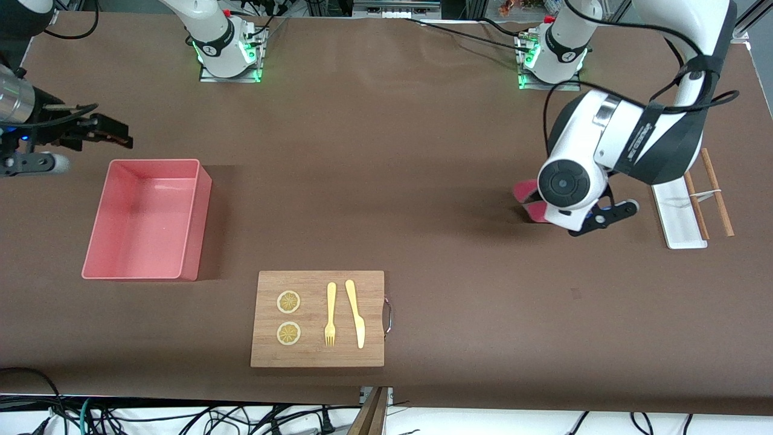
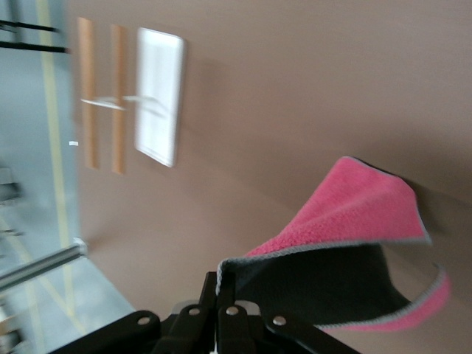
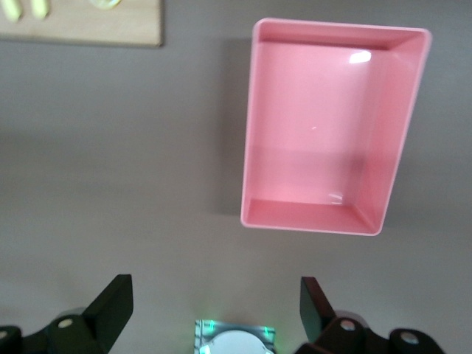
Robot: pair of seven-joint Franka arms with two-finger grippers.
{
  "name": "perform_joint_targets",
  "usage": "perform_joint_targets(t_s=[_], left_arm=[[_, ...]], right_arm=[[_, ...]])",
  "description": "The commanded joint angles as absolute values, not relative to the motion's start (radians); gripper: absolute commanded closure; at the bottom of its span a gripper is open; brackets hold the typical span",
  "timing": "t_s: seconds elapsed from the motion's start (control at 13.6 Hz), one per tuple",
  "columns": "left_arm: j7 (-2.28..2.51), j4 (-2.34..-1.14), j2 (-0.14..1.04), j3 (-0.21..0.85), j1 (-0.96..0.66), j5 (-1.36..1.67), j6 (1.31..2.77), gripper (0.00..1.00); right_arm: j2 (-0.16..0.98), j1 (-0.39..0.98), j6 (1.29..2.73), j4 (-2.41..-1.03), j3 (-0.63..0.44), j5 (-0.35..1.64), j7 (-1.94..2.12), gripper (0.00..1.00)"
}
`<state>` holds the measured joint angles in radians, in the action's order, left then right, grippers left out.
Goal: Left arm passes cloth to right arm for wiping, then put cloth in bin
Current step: 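Carry the cloth toward the right gripper while the right gripper approaches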
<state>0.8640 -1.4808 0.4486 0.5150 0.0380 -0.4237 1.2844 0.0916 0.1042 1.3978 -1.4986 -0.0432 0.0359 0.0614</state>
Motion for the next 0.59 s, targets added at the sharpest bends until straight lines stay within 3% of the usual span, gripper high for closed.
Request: perform_joint_targets(t_s=[0.0, 0.22, 0.51], left_arm=[[0.842, -1.37, 0.468, 0.538, 0.041, -0.197, 1.255, 1.0], [0.848, -1.309, 0.469, 0.548, 0.017, 0.03, 1.342, 1.0], [0.848, -1.307, 0.468, 0.618, 0.017, 0.21, 1.57, 1.0]], right_arm=[[0.063, 0.104, 1.341, -1.457, 0.012, 0.089, 0.142, 0.0], [0.089, 0.106, 1.36, -1.483, 0.032, 0.309, 0.421, 0.0], [0.094, 0.106, 1.563, -1.67, 0.077, 0.494, 0.665, 0.0]])
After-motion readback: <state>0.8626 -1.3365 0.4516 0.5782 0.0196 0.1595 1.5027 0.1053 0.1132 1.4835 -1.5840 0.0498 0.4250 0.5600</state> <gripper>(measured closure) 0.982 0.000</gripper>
